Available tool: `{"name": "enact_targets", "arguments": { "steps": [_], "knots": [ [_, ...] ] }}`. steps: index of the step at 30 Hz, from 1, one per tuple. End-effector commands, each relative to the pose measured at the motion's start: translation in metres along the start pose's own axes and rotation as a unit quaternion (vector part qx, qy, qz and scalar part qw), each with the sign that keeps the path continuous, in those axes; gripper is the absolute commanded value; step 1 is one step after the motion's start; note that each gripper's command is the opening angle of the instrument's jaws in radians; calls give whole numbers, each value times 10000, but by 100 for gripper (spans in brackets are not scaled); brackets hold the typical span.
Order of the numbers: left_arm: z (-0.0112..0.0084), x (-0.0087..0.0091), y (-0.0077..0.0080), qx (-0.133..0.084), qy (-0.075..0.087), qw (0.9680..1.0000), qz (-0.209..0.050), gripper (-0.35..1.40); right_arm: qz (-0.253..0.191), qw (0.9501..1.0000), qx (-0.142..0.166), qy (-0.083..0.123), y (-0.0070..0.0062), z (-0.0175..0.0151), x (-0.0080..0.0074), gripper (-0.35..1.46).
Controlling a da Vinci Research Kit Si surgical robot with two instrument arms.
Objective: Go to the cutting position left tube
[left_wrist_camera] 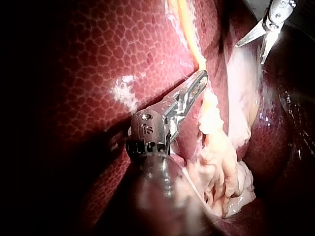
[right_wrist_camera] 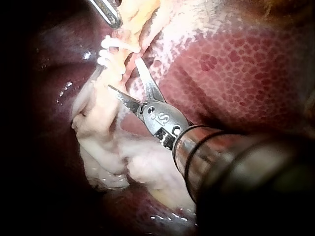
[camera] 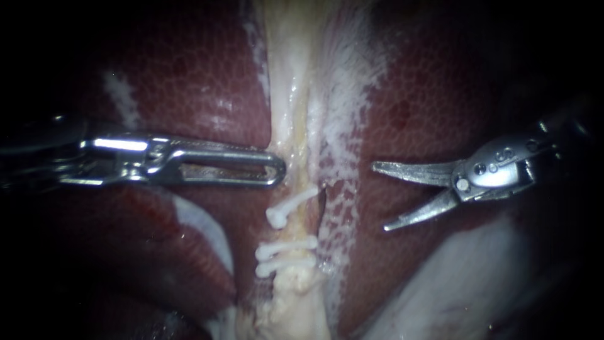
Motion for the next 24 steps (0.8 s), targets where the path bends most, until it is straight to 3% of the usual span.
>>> {"name": "enact_targets", "arguments": {
  "steps": [1, 11, 18, 24],
  "knots": [
    [0, 0, 0, 1, -1, 10000, 1, -35, -5, 10000, 6, 3, 0, 0, 0, 141],
    [-4, -2, -5, 10, 3, 10000, -6, -35, -34, 9999, 99, -48, -3, 4, -6, 141],
    [-18, -12, -25, 37, 14, 10000, -34, -35, 153, 9980, 518, -339, -18, 19, -27, 137],
    [-32, -21, -32, 68, 43, 10000, -58, -35, 458, 9941, 846, -506, -28, 32, -43, 129]
  ]
}}
